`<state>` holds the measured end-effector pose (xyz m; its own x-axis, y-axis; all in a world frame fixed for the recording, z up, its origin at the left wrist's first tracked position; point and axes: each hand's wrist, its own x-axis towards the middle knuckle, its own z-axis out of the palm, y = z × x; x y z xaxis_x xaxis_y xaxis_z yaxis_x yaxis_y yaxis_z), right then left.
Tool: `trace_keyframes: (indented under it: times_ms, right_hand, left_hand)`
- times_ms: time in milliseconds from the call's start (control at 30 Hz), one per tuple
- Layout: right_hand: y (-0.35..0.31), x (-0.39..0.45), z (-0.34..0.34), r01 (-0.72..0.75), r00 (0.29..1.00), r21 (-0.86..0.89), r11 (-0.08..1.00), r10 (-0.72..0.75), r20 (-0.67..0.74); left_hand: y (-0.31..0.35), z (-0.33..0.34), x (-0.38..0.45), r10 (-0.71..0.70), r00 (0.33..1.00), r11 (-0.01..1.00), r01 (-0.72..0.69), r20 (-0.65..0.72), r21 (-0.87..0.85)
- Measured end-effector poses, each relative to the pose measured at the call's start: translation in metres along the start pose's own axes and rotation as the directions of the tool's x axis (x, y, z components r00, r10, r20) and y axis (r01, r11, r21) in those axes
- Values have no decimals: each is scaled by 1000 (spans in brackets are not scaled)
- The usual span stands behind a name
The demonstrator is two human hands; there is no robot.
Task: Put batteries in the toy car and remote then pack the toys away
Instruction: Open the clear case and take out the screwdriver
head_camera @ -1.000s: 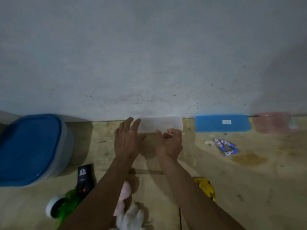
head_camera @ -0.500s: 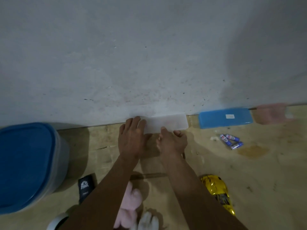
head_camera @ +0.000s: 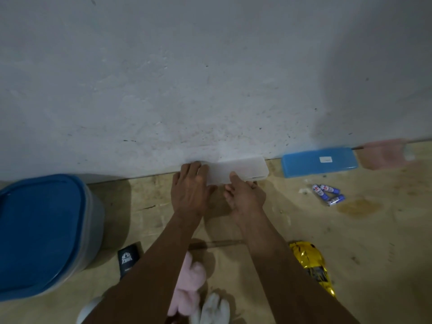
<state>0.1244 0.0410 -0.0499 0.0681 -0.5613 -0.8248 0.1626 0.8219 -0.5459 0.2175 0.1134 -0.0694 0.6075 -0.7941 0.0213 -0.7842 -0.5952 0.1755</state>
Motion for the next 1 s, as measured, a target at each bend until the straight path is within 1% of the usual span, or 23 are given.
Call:
trace_keyframes:
  times_ms: [67, 167, 233, 300, 333, 400, 467, 533, 633, 700, 767, 800, 900, 967, 1000]
  right_hand:
    - [-3, 2, 0, 6, 1000, -22, 1000, -6, -17]
    - [0, 0, -1, 65, 994, -128, 990, -75, -75]
    - [3, -3, -1, 134, 984, -179, 975, -153, -94]
    - [1, -3, 2, 245, 959, -236, 940, -271, -85]
    - [-2, -3, 3, 324, 934, -271, 906, -353, -63]
    - [-10, 0, 4, 490, 860, -337, 804, -508, 41]
    - [-19, 5, 2, 647, 755, -386, 658, -621, 209]
    - [-29, 10, -2, 765, 638, -414, 492, -665, 388]
    - [-39, 20, -15, 859, 501, -437, 266, -609, 614]
    - [-43, 22, -24, 894, 413, -435, 104, -567, 713]
    - [-45, 21, -27, 908, 358, -418, -9, -502, 787]
    - [-44, 21, -27, 903, 351, -424, -69, -450, 821]
    - [-40, 20, -20, 849, 376, -443, -287, -260, 889]
    - [-38, 21, -14, 800, 383, -425, -423, -185, 905]
    - [-38, 21, -11, 775, 390, -421, -472, -168, 906]
  left_hand:
    - [2, -3, 0, -15, 1000, 1000, 15, -4, 15]
    - [6, -6, -2, -42, 999, 999, 42, 1, -11]
    - [6, -4, -3, -67, 998, 995, 67, 13, -72]
    - [6, -2, -3, -123, 992, 981, 125, 19, -147]
    - [6, 0, -4, -161, 987, 969, 160, 9, -186]
    - [7, 1, -7, -218, 976, 945, 207, -18, -253]
    - [9, -1, -13, -255, 966, 915, 226, -45, -333]
    - [12, -4, -17, -274, 959, 900, 232, -66, -369]
    - [13, -4, -20, -226, 973, 918, 196, -49, -346]
    - [12, -4, -19, -197, 980, 918, 170, -40, -357]
    - [10, -4, -18, -194, 981, 910, 171, -24, -379]
    - [10, -4, -17, -205, 979, 901, 184, -14, -392]
    - [10, -6, -15, -228, 974, 884, 214, 17, -415]
    - [9, -6, -14, -225, 974, 881, 213, 20, -422]
    - [8, -6, -13, -221, 975, 883, 208, 18, -421]
